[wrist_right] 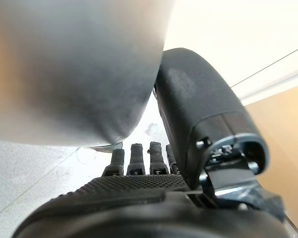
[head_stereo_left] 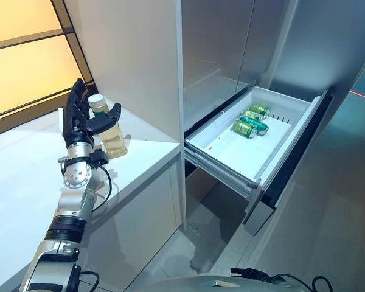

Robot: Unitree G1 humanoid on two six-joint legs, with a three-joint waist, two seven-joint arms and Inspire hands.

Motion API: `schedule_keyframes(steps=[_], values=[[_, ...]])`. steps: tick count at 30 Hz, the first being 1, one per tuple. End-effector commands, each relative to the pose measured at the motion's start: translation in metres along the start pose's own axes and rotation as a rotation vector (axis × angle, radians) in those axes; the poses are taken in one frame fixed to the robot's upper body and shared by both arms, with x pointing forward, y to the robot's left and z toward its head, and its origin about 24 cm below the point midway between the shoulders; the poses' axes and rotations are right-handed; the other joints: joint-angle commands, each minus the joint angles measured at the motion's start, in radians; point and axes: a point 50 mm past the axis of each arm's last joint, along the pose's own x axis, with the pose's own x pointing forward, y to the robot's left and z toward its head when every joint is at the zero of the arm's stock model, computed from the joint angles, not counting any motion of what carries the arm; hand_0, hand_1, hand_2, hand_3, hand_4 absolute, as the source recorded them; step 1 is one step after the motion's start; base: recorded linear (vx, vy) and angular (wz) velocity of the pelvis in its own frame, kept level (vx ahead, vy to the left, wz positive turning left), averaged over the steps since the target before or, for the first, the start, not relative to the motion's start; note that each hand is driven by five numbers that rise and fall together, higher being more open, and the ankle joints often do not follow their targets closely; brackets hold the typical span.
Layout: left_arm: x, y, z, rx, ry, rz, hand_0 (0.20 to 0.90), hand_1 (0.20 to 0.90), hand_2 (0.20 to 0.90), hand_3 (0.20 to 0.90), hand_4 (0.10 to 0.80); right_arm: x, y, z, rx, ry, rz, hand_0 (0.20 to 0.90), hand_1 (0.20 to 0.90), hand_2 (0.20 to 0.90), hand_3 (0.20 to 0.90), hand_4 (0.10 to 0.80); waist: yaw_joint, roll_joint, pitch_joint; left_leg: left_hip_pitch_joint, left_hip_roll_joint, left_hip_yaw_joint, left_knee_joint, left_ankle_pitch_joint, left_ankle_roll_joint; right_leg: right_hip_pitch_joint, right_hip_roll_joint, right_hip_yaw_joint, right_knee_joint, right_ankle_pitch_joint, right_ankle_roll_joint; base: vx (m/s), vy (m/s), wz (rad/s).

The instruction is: Put drinks into fridge and close the fridge

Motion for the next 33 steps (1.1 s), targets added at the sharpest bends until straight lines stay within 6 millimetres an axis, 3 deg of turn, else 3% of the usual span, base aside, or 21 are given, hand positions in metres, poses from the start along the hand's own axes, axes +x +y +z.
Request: schedule_keyframes(steps=[1, 14, 33], values=[[0.025, -0.007, 0.041, -0.003, -0.203, -0.023, 0.900, 0.900, 0.900, 0.900, 0.800, -0.001, 0.000, -0.022, -0.031, 0.095, 0.007, 0.900, 0.900, 0.900, 0.900, 0.800, -0.005, -0.007, -0.008, 0.011, -0.017, 0.038, 0.007, -0.104, 0.014, -0.011, -0.013, 0.007, 0.044, -0.041, 0.061, 0.000, 0.000, 0.00], [0.023, -0.001, 0.021, 0.056, -0.125, 0.004, 0.900, 0.900, 0.900, 0.900, 0.800, -0.002, 0.000, -0.026, -0.013, 0.096, 0.005, 0.900, 0.900, 0.900, 0.900, 0.800, -0.019, -0.006, -0.006, 0.014, -0.017, 0.051, 0.007, -0.107, 0.017, -0.014, -0.015, 0.019, 0.046, -0.038, 0.066, 0.000, 0.000, 0.00], [0.032, 0.000, 0.022, 0.086, -0.097, -0.004, 0.900, 0.900, 0.900, 0.900, 0.800, -0.003, -0.002, -0.028, -0.002, 0.098, 0.004, 0.900, 0.900, 0.900, 0.900, 0.800, -0.036, 0.001, -0.006, 0.018, -0.018, 0.063, 0.007, -0.109, 0.019, -0.018, -0.015, 0.028, 0.050, -0.037, 0.070, 0.007, -0.002, -0.03]])
